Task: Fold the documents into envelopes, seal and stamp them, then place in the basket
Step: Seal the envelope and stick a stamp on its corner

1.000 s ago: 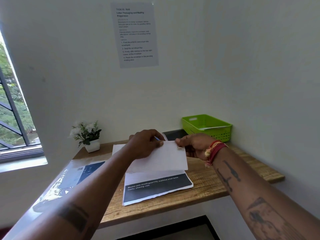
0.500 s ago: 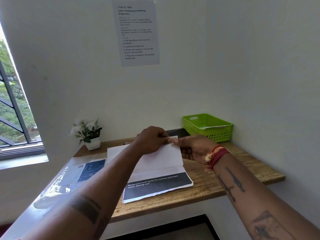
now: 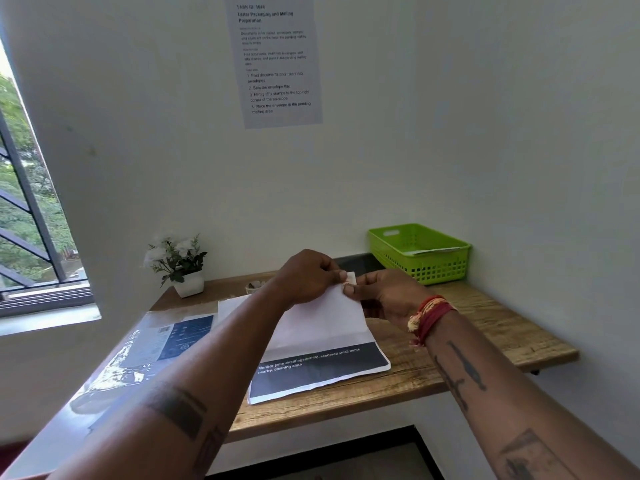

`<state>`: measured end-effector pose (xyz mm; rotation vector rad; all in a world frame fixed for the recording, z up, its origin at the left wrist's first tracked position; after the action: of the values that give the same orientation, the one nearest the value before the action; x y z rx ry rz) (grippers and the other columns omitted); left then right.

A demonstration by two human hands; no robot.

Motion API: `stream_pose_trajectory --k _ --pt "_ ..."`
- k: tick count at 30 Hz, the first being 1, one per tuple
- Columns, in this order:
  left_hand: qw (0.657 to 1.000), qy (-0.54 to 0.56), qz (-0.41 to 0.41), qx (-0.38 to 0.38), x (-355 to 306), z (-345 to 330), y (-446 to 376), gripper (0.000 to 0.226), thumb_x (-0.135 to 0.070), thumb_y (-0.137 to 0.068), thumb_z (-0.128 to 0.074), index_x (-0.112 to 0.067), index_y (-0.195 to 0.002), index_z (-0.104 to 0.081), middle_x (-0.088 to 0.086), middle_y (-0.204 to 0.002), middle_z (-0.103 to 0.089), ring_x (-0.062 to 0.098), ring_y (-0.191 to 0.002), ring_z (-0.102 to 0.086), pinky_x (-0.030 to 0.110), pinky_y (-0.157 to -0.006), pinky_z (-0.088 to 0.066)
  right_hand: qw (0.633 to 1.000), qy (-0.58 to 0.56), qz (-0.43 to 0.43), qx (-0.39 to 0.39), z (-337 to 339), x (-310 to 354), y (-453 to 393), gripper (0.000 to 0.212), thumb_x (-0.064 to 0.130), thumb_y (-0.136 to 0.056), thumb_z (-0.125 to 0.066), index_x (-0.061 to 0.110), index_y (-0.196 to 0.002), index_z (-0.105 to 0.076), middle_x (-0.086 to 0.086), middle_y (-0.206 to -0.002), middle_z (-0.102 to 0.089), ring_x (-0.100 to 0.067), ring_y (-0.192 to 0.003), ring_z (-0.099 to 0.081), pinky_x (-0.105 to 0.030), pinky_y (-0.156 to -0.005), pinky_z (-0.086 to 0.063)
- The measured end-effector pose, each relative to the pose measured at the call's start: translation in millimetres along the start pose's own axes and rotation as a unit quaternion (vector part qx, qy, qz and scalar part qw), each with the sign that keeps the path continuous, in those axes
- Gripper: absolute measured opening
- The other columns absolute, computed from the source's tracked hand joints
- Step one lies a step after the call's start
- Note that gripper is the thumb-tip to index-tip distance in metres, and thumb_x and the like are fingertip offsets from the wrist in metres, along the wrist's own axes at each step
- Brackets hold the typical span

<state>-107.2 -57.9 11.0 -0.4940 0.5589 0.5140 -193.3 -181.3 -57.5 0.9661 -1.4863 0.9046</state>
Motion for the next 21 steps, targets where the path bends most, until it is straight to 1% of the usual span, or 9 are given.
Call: stream_pose_trajectory --k 3,7,8,11,12,15,18,19,21 --pt "1.0 0.008 0.003 -0.008 1.3 -0.1 -1.3 0.024 -0.031 -0.092 -0.072 -0.02 -0.071 -0.071 -0.01 -0.065 -0.062 0.004 -0.06 -0.051 0.023 -0.057 -0.037 0.999 -0.014 -0.032 0.023 -0.5 -3.8 2.6 0.051 0.02 -0.077 -0.082 -0.007 -0.118 -0.068 -0.023 -0.116 -0.071 -0.028 -0.097 -0.069 -0.038 -0.091 -0.056" --pt "1.0 0.019 0.001 -0.006 0.7 0.3 -4.0 0.023 -0.032 -0.091 -0.073 -0.018 -0.073 -0.074 -0.008 -0.068 -0.065 0.006 -0.063 -0.054 0.024 -0.059 -0.04 0.999 -0.033 -0.033 0.012 -1.9 -5.0 1.8 0.041 0.013 -0.086 -0.076 -0.009 -0.12 -0.066 -0.022 -0.114 -0.072 -0.026 -0.091 -0.071 -0.034 -0.082 -0.06" --pt "1.0 0.02 0.001 -0.003 0.8 0.0 -4.3 0.023 -0.032 -0.091 -0.073 -0.018 -0.073 -0.075 -0.008 -0.068 -0.065 0.007 -0.064 -0.054 0.024 -0.06 -0.041 0.999 -0.036 -0.03 0.006 -1.6 -5.0 0.4 0.042 0.01 -0.086 -0.075 -0.012 -0.12 -0.063 -0.025 -0.116 -0.07 -0.028 -0.092 -0.071 -0.036 -0.083 -0.06" --pt "1.0 0.014 0.005 0.0 1.2 -0.9 -4.9 0.023 -0.033 -0.091 -0.074 -0.02 -0.072 -0.075 -0.008 -0.069 -0.066 0.007 -0.065 -0.055 0.024 -0.061 -0.041 0.999 -0.03 -0.015 0.004 -2.2 -4.1 -2.4 0.049 0.005 -0.085 -0.075 -0.02 -0.123 -0.056 -0.033 -0.124 -0.063 -0.033 -0.1 -0.067 -0.044 -0.097 -0.055" --pt "1.0 0.011 0.008 0.001 1.6 -1.3 -5.2 0.023 -0.033 -0.091 -0.074 -0.02 -0.072 -0.075 -0.008 -0.069 -0.066 0.007 -0.065 -0.055 0.024 -0.061 -0.041 0.999 -0.027 -0.015 0.008 -2.8 -4.3 -2.7 0.049 0.004 -0.085 -0.075 -0.02 -0.123 -0.057 -0.033 -0.124 -0.063 -0.033 -0.101 -0.066 -0.044 -0.097 -0.055" --pt "1.0 0.002 0.014 -0.001 4.5 -1.3 -6.3 0.026 -0.032 -0.09 -0.074 -0.022 -0.067 -0.072 -0.011 -0.064 -0.062 0.005 -0.062 -0.052 0.023 -0.059 -0.039 0.999 -0.03 -0.027 0.03 -4.4 -5.3 2.0 0.042 0.011 -0.085 -0.076 -0.009 -0.121 -0.066 -0.023 -0.12 -0.069 -0.028 -0.098 -0.069 -0.034 -0.081 -0.06" --pt "1.0 -0.001 0.019 -0.007 7.3 -0.4 -7.7 0.023 -0.033 -0.089 -0.075 -0.021 -0.07 -0.074 -0.009 -0.066 -0.063 0.007 -0.063 -0.053 0.023 -0.059 -0.039 0.999 -0.011 -0.044 0.026 0.9 -6.1 5.9 0.051 0.031 -0.069 -0.085 0.005 -0.112 -0.075 -0.014 -0.109 -0.074 -0.022 -0.089 -0.069 -0.028 -0.071 -0.058" --pt "1.0 -0.003 0.021 -0.009 8.2 -0.2 -8.1 0.021 -0.033 -0.089 -0.075 -0.021 -0.072 -0.075 -0.009 -0.068 -0.064 0.007 -0.063 -0.054 0.024 -0.059 -0.039 0.999 -0.007 -0.047 0.013 4.4 -5.9 5.4 0.048 0.032 -0.068 -0.086 0.008 -0.108 -0.076 -0.013 -0.106 -0.074 -0.021 -0.085 -0.067 -0.027 -0.068 -0.057" --pt "1.0 -0.01 0.024 -0.016 9.6 -0.2 -8.8 0.018 -0.035 -0.088 -0.076 -0.021 -0.077 -0.078 -0.008 -0.072 -0.067 0.008 -0.067 -0.056 0.025 -0.063 -0.041 0.999 0.012 -0.048 -0.005 9.3 -5.2 3.2 0.039 0.023 -0.077 -0.083 0.006 -0.111 -0.075 -0.013 -0.103 -0.071 -0.019 -0.075 -0.063 -0.025 -0.062 -0.055"
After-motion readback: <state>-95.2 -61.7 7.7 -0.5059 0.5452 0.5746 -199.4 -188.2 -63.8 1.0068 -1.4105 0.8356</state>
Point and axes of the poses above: each hand's wrist, its own y-axis away from the middle knuckle, its own z-axis out of the back of the hand, x = y × z, the point moved 6 cm from there along -y, towards the middle knuckle
